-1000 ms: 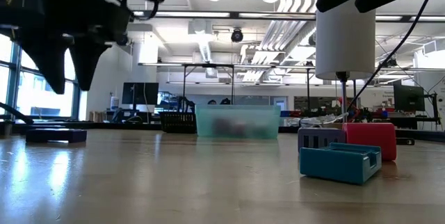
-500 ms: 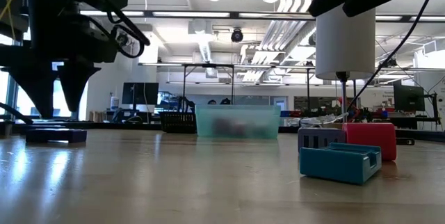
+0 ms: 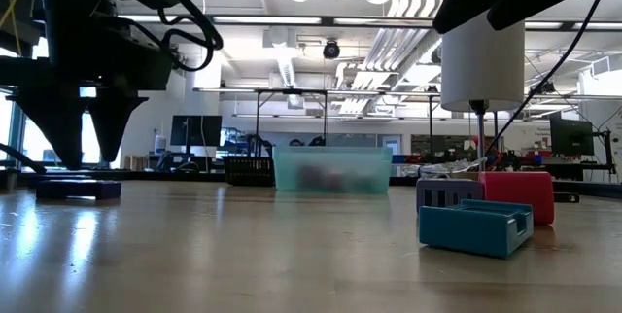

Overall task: Pick & Place Office items
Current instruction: Put the purple digital clock into the black bin

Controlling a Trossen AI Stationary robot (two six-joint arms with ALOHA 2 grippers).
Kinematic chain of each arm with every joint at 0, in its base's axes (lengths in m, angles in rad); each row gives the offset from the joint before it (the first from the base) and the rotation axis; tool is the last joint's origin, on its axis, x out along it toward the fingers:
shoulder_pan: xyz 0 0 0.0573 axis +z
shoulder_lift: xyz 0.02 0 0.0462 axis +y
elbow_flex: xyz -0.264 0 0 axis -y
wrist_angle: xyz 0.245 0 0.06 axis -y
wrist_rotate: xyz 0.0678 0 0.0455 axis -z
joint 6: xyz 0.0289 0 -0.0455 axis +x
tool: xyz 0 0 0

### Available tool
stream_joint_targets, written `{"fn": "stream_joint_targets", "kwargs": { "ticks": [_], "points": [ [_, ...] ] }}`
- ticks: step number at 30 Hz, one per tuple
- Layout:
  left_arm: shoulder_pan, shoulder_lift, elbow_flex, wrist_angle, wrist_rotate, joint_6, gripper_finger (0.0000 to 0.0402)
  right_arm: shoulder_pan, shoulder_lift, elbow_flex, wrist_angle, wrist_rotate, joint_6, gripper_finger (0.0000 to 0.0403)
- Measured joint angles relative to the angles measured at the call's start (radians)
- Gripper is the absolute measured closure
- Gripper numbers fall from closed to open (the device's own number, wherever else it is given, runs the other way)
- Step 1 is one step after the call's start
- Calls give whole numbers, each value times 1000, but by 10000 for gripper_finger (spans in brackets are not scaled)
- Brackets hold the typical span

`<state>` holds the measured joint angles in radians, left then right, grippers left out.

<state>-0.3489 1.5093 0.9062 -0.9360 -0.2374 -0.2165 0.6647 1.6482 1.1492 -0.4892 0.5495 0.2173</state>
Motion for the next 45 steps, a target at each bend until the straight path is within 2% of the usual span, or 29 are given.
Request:
{"fn": "stream_joint_targets", "kwargs": {
  "ticks": [8,24,45],
  "points": [
    [0,0,-16,11,7,-17,209,0,0,0,0,0,0,151],
    [0,-2,-134,130,26,-27,209,0,0,0,8,-3,0,151],
    [0,-1,-139,148,27,-26,209,0,0,0,8,-2,0,151]
  ]
}}
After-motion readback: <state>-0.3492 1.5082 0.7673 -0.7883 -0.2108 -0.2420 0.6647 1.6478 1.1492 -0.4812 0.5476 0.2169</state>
